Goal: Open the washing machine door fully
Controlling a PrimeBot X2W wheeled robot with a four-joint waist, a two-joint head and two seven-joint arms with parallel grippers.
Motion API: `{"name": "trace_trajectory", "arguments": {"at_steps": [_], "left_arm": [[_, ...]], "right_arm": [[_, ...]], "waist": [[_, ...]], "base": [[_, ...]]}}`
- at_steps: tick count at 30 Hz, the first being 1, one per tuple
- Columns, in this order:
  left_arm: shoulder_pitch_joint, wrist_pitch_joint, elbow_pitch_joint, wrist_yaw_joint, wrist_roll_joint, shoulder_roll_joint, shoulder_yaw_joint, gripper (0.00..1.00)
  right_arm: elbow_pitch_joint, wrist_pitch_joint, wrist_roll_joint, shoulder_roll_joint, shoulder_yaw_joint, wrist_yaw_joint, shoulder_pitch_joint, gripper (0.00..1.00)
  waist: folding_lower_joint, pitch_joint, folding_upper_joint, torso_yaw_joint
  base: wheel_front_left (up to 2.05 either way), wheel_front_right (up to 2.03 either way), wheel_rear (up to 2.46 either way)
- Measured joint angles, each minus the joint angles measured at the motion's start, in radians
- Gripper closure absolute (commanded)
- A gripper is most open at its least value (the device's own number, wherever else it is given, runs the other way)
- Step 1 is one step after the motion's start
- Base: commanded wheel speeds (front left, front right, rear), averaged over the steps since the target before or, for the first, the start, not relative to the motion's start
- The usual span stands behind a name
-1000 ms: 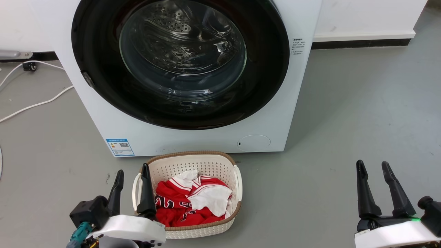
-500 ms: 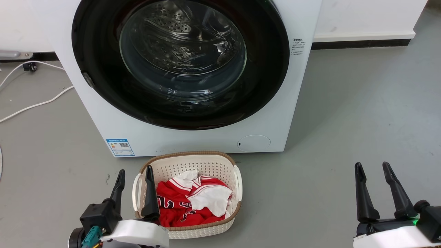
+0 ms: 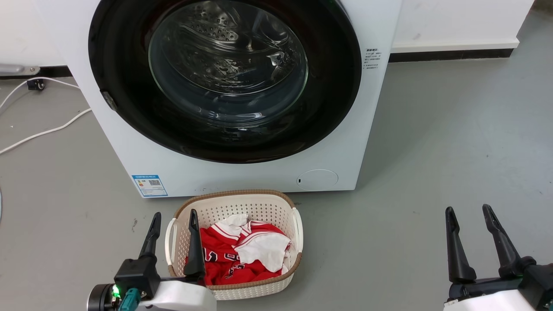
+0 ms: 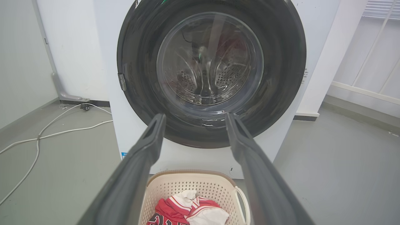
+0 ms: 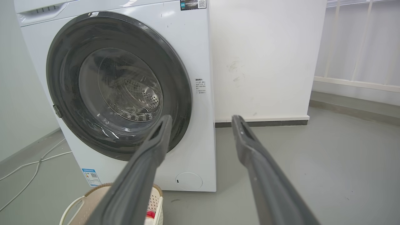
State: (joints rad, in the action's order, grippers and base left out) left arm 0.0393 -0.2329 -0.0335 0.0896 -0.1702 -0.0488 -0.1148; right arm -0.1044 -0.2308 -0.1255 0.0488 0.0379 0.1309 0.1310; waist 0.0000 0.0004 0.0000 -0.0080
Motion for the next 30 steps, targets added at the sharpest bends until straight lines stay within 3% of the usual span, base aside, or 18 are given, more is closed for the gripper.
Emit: {"name": "trace_trajectory", "arguments": {"at_steps": [12, 30], "left_arm": [[0.013, -0.024, -0.001, 0.006, 0.051, 0.000, -0.008, 0.00], [0.019, -0.030, -0.004, 0.003, 0.059, -0.001, -0.004, 0.00]], "right_arm": [[-0.012, -0.025, 0.058, 0.000, -0.005, 0.000, 0.014, 0.00], [0.007, -0.032, 0.045, 0.000, -0.012, 0.000, 0.022, 0.00]], "waist": [[0.0000, -0.003, 0.0000, 0.002], [0.0000, -0.003, 0.0000, 0.006]], "base": [[0.00, 0.00, 0.00], [0.00, 0.00, 0.00]]}}
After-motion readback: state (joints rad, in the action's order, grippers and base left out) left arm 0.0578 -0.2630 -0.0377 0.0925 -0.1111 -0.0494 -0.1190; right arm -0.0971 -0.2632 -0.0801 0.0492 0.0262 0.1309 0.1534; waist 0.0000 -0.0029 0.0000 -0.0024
